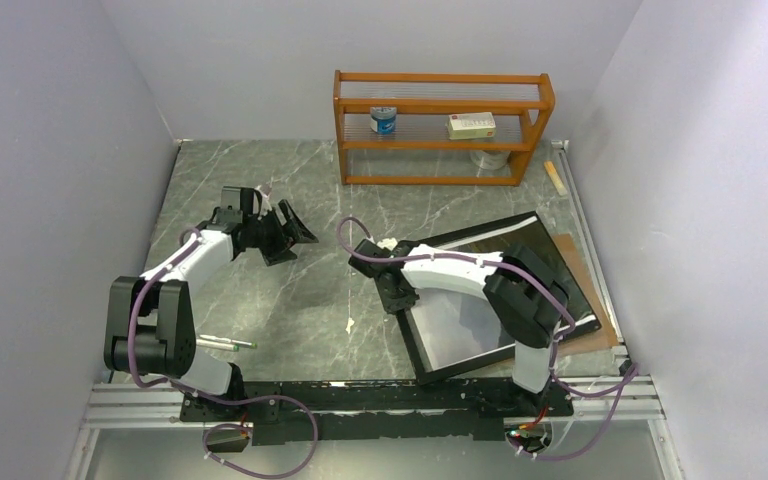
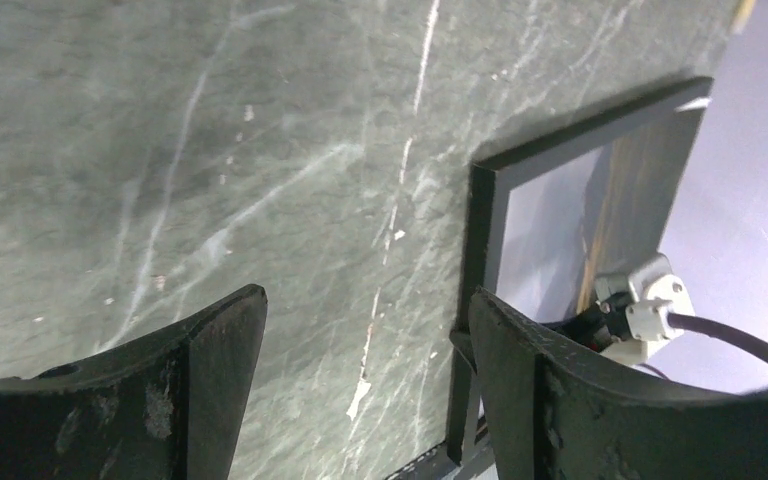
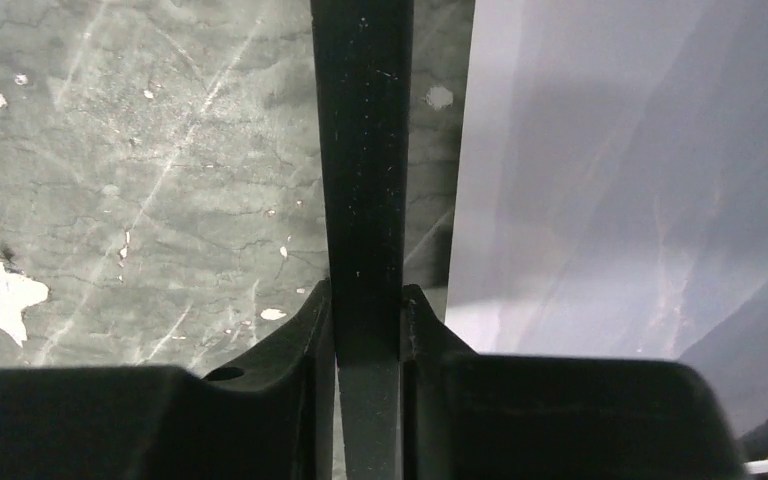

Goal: Put the photo into the frame
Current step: Turn over the photo frame at the center of the board.

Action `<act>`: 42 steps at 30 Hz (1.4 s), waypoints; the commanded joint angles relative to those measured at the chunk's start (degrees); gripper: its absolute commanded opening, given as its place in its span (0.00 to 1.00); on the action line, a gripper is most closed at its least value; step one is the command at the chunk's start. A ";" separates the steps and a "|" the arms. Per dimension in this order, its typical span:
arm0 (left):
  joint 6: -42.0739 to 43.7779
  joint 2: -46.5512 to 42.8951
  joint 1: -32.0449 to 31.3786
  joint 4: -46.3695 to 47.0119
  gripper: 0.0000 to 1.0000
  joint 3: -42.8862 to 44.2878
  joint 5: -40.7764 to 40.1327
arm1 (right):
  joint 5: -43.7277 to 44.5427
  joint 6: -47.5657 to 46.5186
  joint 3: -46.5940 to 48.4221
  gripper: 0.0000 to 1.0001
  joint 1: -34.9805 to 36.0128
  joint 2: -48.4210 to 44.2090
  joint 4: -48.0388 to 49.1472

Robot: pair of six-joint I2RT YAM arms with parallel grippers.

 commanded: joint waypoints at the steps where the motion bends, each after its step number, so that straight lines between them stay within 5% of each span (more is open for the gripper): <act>1: -0.95 -0.80 0.00 5.58 0.79 -1.57 7.93 | 4.53 -1.69 2.44 0.12 0.40 -4.20 0.66; 10: -5.36 -0.09 0.00 13.61 0.80 -1.18 15.57 | 11.84 -0.86 10.62 0.01 0.36 -12.45 -6.33; 26: -3.87 1.67 -0.08 11.67 0.81 1.76 19.35 | 28.73 6.02 27.15 0.03 -0.50 -13.72 -23.08; 34: -0.86 0.26 -0.08 7.39 0.81 5.38 18.38 | 7.92 -1.97 30.97 0.04 -0.59 -16.92 -10.75; 42: 9.86 -0.80 1.38 -2.59 0.80 18.27 18.14 | -9.83 -5.46 34.52 0.04 -0.61 -20.51 -6.88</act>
